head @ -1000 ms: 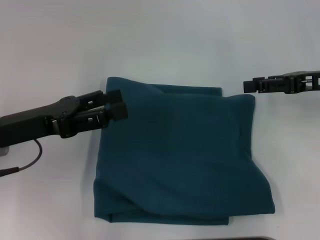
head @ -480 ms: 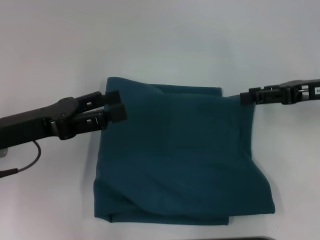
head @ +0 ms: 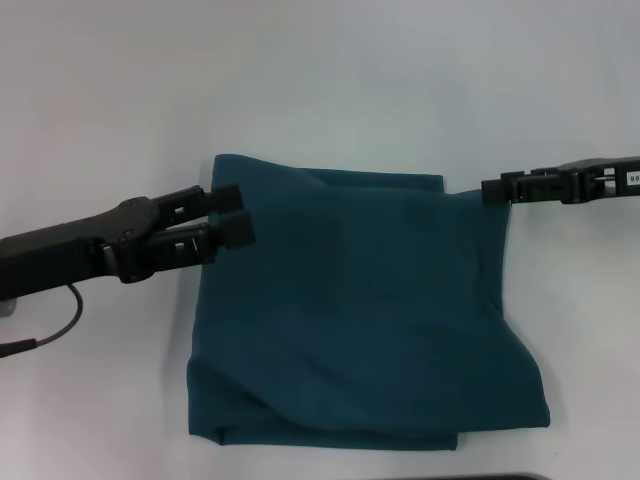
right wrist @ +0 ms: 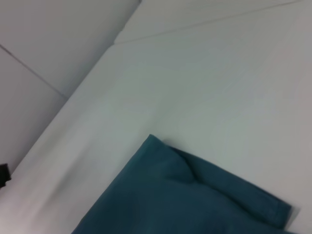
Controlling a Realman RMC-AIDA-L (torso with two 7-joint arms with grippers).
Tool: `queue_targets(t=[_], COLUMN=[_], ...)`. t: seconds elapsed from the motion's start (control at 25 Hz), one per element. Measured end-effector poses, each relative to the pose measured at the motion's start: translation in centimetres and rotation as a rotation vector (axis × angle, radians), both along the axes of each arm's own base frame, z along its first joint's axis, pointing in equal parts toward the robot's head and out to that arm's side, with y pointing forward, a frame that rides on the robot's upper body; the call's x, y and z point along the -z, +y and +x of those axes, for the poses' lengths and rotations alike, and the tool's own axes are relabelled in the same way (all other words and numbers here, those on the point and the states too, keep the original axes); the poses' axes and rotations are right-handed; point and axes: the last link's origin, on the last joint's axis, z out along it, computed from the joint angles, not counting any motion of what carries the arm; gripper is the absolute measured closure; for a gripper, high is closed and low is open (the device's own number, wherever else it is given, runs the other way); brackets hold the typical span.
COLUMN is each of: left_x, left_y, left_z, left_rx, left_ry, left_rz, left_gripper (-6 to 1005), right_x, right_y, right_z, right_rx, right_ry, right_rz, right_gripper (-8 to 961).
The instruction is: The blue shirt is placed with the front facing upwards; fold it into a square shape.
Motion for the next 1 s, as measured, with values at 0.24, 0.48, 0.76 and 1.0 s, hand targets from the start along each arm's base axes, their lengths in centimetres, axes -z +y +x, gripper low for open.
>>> queue_targets(t=[0.24, 0.48, 0.76, 1.0], left_x=[0.1, 0.1, 0.1, 0.2], left_y=[0.1, 0.2, 0.3, 0.4], left_z=[0.1, 0.3, 0.3, 0.3], left_rx=[0.009, 0.015, 0.015, 0.013], left_ry=[0.006, 0.006, 0.007, 0.01], left_rz=[-0.008, -0.009, -0.007, -0.006], left_gripper=[102, 103, 103, 103], right_x=[0.4, 0.5, 1.3, 1.9], right_y=[0.7, 1.3, 1.5, 2.0], right_z=[-0.2, -0.4, -0.6, -0.6], right_rx=[0.004, 0.012, 0.014, 0.024], right_ry=[-0.01, -0.017, -0.028, -0.053], right_rz=[0.01, 0.022, 0.001, 0.003], right_gripper=[297, 297, 297, 297])
